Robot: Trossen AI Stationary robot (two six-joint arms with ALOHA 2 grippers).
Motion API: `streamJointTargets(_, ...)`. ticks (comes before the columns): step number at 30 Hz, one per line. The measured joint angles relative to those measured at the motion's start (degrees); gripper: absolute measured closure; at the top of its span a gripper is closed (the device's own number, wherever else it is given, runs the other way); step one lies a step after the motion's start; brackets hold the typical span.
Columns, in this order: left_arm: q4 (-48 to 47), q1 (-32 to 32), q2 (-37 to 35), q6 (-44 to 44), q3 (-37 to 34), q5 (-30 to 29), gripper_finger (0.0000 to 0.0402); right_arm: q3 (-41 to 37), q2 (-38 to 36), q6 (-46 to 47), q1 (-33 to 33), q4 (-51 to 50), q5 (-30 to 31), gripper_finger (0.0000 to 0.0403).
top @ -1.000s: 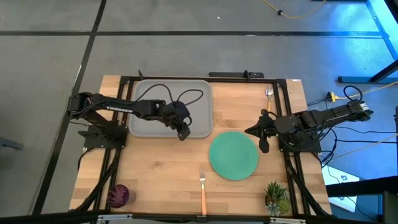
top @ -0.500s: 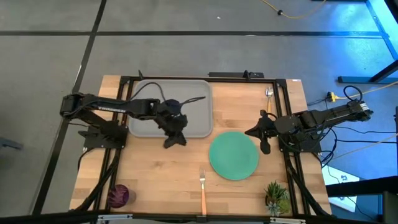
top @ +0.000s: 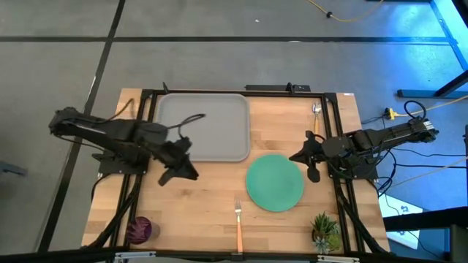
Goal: Pick and place plate/cup/fork/spoon on tray
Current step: Put the purple cup on the top left of the gray tray
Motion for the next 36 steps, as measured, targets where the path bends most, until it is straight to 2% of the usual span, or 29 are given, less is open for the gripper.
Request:
streamJointTargets(7, 2.1, -3.66, -4.14, -2.89, 0.01, -1.83, 0.0339, 0.0, -0.01, 0.22, 0.01, 0.0, -1.3, 0.0389)
streamJointTargets(14, 1.25, -3.84, -3.14, -10.16, 0.02, -8.56, 0.0339, 0.0, 0.01, 0.18, 0.01, 0.0, -1.29, 0.0389)
streamJointTargets(18, 0.51, -3.1, -1.84, -10.12, 0.05, -9.41, 0.0332, 0.0, 0.01, 0.09, 0.01, -0.02, -1.28, 0.0389)
streamJointTargets(28, 0.75, -2.3, -3.3, 11.52, 0.02, -10.84, 0.0334, 0.0, -0.01, -0.02, 0.01, -2.71, -1.28, 0.0389)
streamJointTargets(36, 1.07, -2.34, -6.75, 12.19, 0.02, -10.38, 0.0334, 0.0, 0.01, 0.01, -0.01, -2.8, -1.28, 0.0389)
